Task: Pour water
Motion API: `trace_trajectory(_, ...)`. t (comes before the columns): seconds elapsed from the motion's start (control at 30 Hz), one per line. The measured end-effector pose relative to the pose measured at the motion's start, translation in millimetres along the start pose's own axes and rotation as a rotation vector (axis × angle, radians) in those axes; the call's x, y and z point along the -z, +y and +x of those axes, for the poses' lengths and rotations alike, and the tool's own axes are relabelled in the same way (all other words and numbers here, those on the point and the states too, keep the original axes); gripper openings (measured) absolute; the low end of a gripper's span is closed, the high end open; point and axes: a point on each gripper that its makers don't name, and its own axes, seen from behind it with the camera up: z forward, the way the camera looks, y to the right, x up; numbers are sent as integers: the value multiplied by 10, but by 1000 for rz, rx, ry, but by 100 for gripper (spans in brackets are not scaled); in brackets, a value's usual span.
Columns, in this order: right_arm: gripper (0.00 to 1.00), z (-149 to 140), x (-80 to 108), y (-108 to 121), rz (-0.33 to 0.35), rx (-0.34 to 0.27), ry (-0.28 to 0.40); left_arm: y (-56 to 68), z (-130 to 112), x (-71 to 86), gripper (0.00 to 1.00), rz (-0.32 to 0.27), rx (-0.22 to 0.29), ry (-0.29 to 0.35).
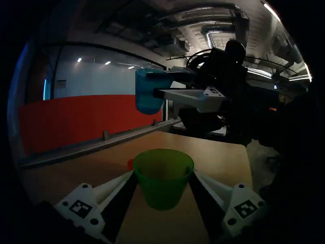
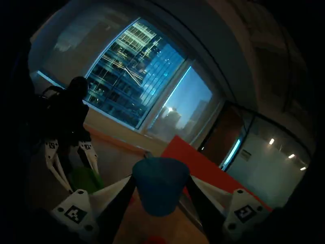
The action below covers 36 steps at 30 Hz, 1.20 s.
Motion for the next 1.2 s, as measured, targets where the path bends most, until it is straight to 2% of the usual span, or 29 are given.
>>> trace_trajectory(1.2, 89, 212, -61, 124, -11, 297, -27, 37, 41, -67, 85, -8, -5, 10)
